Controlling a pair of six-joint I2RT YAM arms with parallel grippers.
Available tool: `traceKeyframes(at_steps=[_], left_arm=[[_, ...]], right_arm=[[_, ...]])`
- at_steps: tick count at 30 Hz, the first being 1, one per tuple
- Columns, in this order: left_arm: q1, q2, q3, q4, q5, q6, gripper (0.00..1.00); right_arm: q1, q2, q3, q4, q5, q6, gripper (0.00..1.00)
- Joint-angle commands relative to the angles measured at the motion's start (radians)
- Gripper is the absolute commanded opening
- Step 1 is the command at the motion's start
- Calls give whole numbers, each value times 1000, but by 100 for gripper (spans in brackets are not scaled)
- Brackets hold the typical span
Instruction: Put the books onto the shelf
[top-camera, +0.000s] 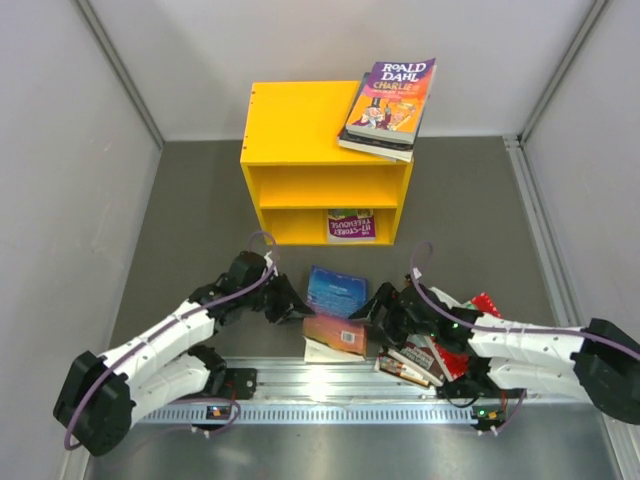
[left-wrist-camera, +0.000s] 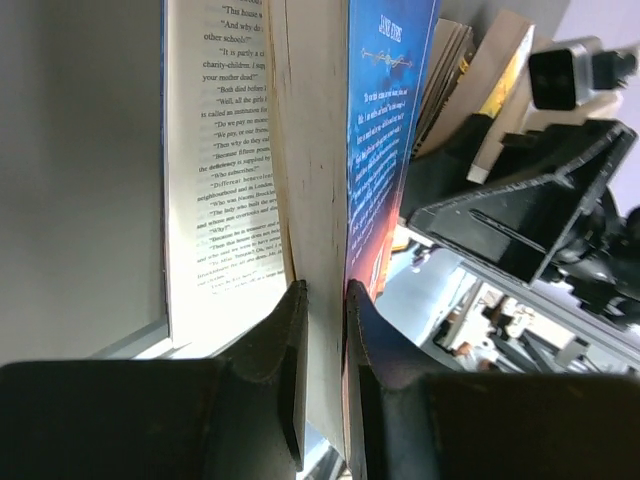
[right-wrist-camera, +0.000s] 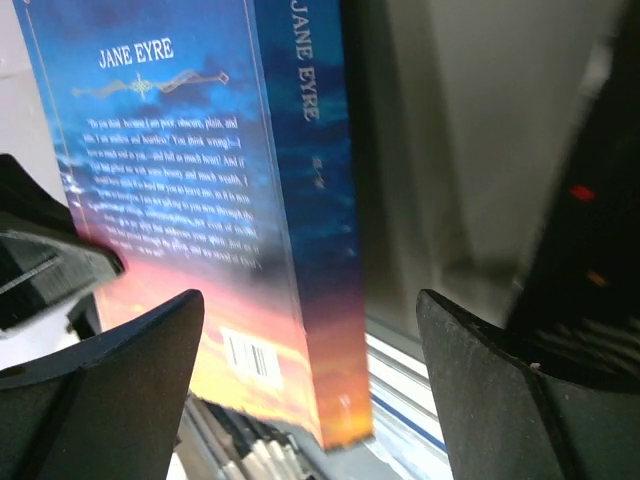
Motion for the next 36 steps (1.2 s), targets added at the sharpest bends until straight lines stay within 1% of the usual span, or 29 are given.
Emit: traceKeyframes(at_steps=[1,3,5,6,8,9,10,11,12,13,14,15,16,17,18,19,20,21,23,24,25,27,31,36], left_arm=[[14,-51,-7,200,128,-77,0],[23,-56,-24,218,136,-92,0],[31,-60,-31,217,141,-94,0],[34,-59,-31,208,141,-91,0],[34,-53,-13,165,126,-51,0],[34,-42,1,116,113,-23,0],[34,-36,36,44,103,39,0],[34,-25,53,-5,90,72,0],[34,-20,80,-80,73,125,2],[34,-22,88,-110,54,145,9],[34,-25,94,-131,41,161,19],[34,-36,94,-147,32,170,35],[34,-46,90,-159,27,178,44],[34,-56,85,-162,23,178,50],[34,-72,82,-165,18,176,54],[34,-79,77,-164,17,173,56],[34,-85,77,-161,12,173,56],[34,-88,80,-161,9,175,56],[34,-74,88,-159,3,179,56],[36,-64,97,-162,1,187,55],[34,-54,102,-164,0,190,55],[36,-19,119,-173,3,204,54],[34,22,137,-176,-6,218,52],[34,84,162,-182,-16,239,51]], right_arm=[[-3,130,19,216,-24,42,87],[5,193,63,226,-48,10,85],[29,262,122,232,-62,-13,80],[37,276,137,233,-64,-18,66],[54,298,163,243,-62,-28,34],[54,301,169,238,-61,-30,8],[57,296,174,233,-59,-31,1],[56,293,177,218,-55,-34,0],[57,277,188,203,-33,-51,0],[56,269,199,185,-21,-62,0],[50,263,211,140,-10,-82,0],[45,253,229,116,5,-106,0],[27,253,272,88,10,-163,0],[14,255,300,66,14,-198,0],[0,269,329,30,11,-237,0],[-27,278,393,11,7,-310,0],[-44,289,427,-4,1,-346,0],[-70,319,499,-39,-19,-416,0],[-93,356,576,-78,-44,-487,0],[-108,396,658,-105,-53,-557,0],[-118,416,697,-160,-55,-588,0],[-142,465,773,-184,-82,-634,0],[-237,514,838,-190,-122,-717,0],[-351,536,866,-178,-130,-777,0]])
